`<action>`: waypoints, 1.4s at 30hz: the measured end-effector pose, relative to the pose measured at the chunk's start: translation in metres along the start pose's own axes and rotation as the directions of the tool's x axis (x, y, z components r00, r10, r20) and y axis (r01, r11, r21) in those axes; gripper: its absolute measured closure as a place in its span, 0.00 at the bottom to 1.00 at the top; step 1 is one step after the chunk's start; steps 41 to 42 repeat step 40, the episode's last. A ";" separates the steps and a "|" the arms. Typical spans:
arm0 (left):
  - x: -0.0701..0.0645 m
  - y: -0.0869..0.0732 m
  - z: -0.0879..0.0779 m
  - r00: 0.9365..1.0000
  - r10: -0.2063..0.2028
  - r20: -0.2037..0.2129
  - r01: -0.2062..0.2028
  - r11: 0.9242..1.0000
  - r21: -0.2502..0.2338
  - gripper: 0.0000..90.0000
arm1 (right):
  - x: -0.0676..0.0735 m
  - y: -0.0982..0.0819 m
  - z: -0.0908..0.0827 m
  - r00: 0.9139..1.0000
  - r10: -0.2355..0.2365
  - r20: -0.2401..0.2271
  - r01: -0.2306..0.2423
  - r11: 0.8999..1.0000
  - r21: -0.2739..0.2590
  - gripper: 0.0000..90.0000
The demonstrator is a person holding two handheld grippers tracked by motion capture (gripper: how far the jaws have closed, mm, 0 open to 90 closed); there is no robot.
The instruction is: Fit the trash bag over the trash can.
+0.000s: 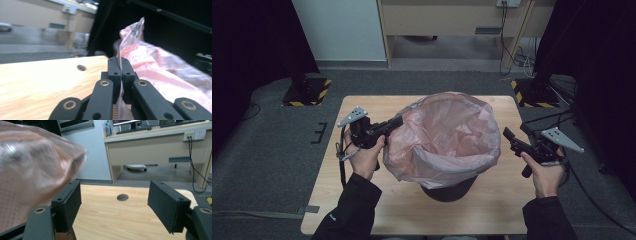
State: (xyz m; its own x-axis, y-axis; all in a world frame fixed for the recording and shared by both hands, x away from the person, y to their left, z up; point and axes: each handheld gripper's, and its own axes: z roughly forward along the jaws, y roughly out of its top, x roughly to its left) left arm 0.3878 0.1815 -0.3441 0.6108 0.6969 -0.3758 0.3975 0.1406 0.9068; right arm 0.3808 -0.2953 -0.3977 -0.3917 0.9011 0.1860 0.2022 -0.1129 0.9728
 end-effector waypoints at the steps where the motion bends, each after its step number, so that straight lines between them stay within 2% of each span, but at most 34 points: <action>1: 0.002 -0.002 0.002 1.000 -0.013 -0.028 0.013 1.000 0.022 1.00 | 0.000 -0.003 0.000 1.000 0.006 0.001 -0.006 1.000 0.007 0.29; 2: 0.003 -0.004 0.005 0.998 -0.014 -0.062 0.018 0.999 0.049 1.00 | -0.001 -0.005 0.000 1.000 0.002 0.001 -0.002 1.000 0.013 0.29; 4: 0.006 -0.010 0.010 0.997 -0.043 -0.068 0.050 0.992 0.117 1.00 | -0.002 -0.011 0.000 1.000 0.004 0.002 -0.004 1.000 0.026 0.29; 6: 0.007 -0.018 0.015 0.996 -0.065 -0.068 0.077 0.978 0.193 1.00 | -0.003 -0.016 0.000 1.000 -0.007 -0.003 0.007 0.999 0.039 0.29; 8: 0.007 -0.023 0.019 0.993 -0.099 -0.061 0.111 0.961 0.253 1.00 | -0.003 -0.022 0.000 1.000 -0.012 -0.006 0.012 0.998 0.058 0.29; 10: 0.008 -0.026 0.019 0.993 -0.100 -0.055 0.111 0.961 0.254 1.00 | -0.005 -0.028 0.000 1.000 -0.020 -0.001 0.020 0.996 0.082 0.29; 11: 0.009 -0.027 0.018 0.994 -0.094 -0.048 0.103 0.965 0.243 0.99 | -0.006 -0.031 0.000 1.000 -0.016 0.003 0.016 0.996 0.092 0.29; 12: 0.010 -0.027 0.018 0.996 -0.076 -0.047 0.084 0.972 0.218 0.92 | -0.007 -0.034 0.000 1.000 -0.022 0.005 0.022 0.995 0.100 0.29; 14: 0.013 -0.029 0.015 0.995 -0.064 -0.073 0.075 0.985 0.157 0.60 | -0.009 -0.038 0.000 1.000 -0.025 0.008 0.024 0.993 0.119 0.28; 15: 0.013 -0.029 0.015 0.995 -0.064 -0.073 0.075 0.985 0.157 0.51 | -0.011 -0.040 0.001 0.999 -0.035 0.010 0.033 0.992 0.124 0.28; 16: 0.017 -0.032 0.009 0.996 -0.047 -0.077 0.052 0.997 0.064 0.41 | -0.012 -0.042 0.001 0.999 -0.035 0.010 0.034 0.990 0.135 0.27; 17: 0.019 -0.032 0.005 0.996 -0.043 -0.082 0.045 0.999 0.028 0.36 | -0.012 -0.045 0.002 0.999 -0.036 0.011 0.034 0.989 0.144 0.27; 18: 0.021 -0.033 0.000 0.995 -0.042 -0.088 0.041 0.999 -0.010 0.34 | -0.014 -0.047 0.002 0.999 -0.042 0.010 0.040 0.987 0.156 0.27; 19: 0.021 -0.033 0.000 0.995 -0.042 -0.088 0.041 0.999 -0.010 0.32 | -0.014 -0.047 0.002 0.999 -0.042 0.010 0.040 0.987 0.156 0.27; 20: 0.024 -0.034 -0.005 0.995 -0.032 -0.091 0.029 0.999 -0.042 0.29 | -0.016 -0.053 0.002 0.998 -0.058 0.014 0.055 0.984 0.168 0.26; 23: 0.034 -0.036 -0.021 0.993 -0.013 -0.120 -0.001 0.993 -0.115 0.27 | -0.019 -0.058 0.003 0.998 -0.062 0.017 0.058 0.980 0.188 0.26; 24: 0.041 -0.038 -0.032 0.992 -0.024 -0.127 0.002 0.986 -0.167 0.26 | -0.021 -0.062 0.003 0.998 -0.062 0.017 0.058 0.978 0.201 0.25; 26: 0.048 -0.041 -0.041 0.989 -0.045 -0.139 0.016 0.979 -0.204 0.26 | -0.022 -0.066 0.003 0.998 -0.066 0.023 0.060 0.974 0.218 0.25; 27: 0.051 -0.044 -0.045 0.987 -0.051 -0.153 0.019 0.978 -0.207 0.26 | -0.023 -0.068 0.003 0.997 -0.069 0.021 0.062 0.972 0.228 0.24; 29: 0.059 -0.051 -0.051 0.979 -0.045 -0.197 0.008 0.983 -0.182 0.26 | -0.025 -0.072 0.003 0.997 -0.074 0.023 0.066 0.967 0.247 0.24; 32: 0.070 -0.066 -0.055 0.964 -0.022 -0.266 0.000 0.997 -0.082 0.25 | -0.028 -0.078 0.003 0.997 -0.078 0.029 0.067 0.960 0.273 0.23; 33: 0.070 -0.066 -0.055 0.964 -0.022 -0.266 0.000 0.997 -0.082 0.25 | -0.028 -0.078 0.003 0.997 -0.078 0.029 0.067 0.960 0.273 0.23; 34: 0.077 -0.078 -0.055 0.952 -0.007 -0.304 0.004 1.000 -0.008 0.25 | -0.031 -0.082 0.003 0.996 -0.085 0.033 0.072 0.953 0.294 0.23; 35: 0.081 -0.084 -0.054 0.948 -0.005 -0.319 0.015 0.999 0.029 0.24 | -0.032 -0.084 0.003 0.996 -0.085 0.038 0.069 0.950 0.305 0.23; 38: 0.092 -0.098 -0.051 0.927 0.014 -0.375 0.036 0.991 0.126 0.23 | -0.038 -0.091 0.004 0.992 -0.114 0.045 0.091 0.929 0.359 0.22; 39: 0.092 -0.098 -0.051 0.927 0.014 -0.375 0.036 0.991 0.126 0.22 | -0.038 -0.091 0.004 0.992 -0.114 0.045 0.091 0.929 0.359 0.22; 40: 0.096 -0.104 -0.050 0.919 0.039 -0.391 0.027 0.986 0.162 0.22 | -0.043 -0.097 0.004 0.990 -0.134 0.053 0.102 0.911 0.399 0.22; 42: 0.096 -0.104 -0.050 0.919 0.039 -0.391 0.027 0.986 0.162 0.22 | -0.043 -0.097 0.004 0.990 -0.134 0.053 0.102 0.911 0.399 0.22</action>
